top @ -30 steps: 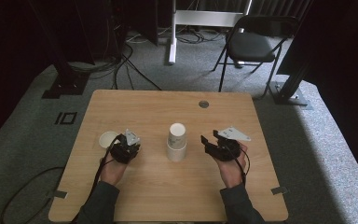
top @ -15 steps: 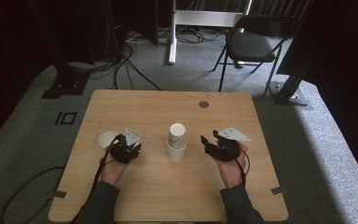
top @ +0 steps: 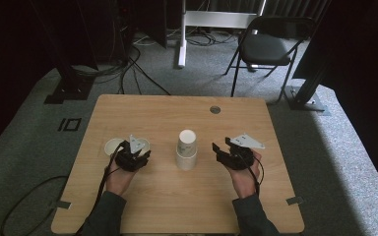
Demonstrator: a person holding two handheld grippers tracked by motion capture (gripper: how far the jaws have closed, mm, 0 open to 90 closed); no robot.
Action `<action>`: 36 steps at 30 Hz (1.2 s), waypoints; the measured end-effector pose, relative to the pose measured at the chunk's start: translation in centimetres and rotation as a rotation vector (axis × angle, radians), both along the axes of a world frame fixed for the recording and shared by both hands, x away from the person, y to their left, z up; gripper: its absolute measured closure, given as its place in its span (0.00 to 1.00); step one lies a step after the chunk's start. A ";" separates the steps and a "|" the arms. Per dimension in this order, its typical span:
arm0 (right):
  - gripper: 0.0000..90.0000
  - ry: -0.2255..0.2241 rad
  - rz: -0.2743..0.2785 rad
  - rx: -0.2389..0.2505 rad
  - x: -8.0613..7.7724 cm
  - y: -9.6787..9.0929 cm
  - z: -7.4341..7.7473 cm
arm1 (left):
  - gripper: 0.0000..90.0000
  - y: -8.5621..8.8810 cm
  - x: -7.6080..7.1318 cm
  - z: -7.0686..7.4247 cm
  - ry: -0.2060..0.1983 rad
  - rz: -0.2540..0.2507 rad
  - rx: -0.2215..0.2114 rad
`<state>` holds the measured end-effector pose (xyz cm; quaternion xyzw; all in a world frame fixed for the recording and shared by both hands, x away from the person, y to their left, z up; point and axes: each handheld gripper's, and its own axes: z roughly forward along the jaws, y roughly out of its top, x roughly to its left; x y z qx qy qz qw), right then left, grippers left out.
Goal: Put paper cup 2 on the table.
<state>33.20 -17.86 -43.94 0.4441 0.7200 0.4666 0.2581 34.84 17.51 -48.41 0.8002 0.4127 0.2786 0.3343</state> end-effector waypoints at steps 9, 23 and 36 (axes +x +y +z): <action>0.48 -0.003 0.000 0.002 0.0 0.0 0.0 | 0.59 0.1 -0.9 1.0 -0.112 -0.047 -0.066; 0.47 0.000 0.001 0.004 0.0 0.0 0.0 | 0.52 1.2 -2.1 2.4 -0.205 -0.080 -0.258; 0.47 0.001 -0.001 0.005 0.0 -0.1 -0.1 | 0.48 1.8 -2.7 2.6 -0.223 -0.084 -0.361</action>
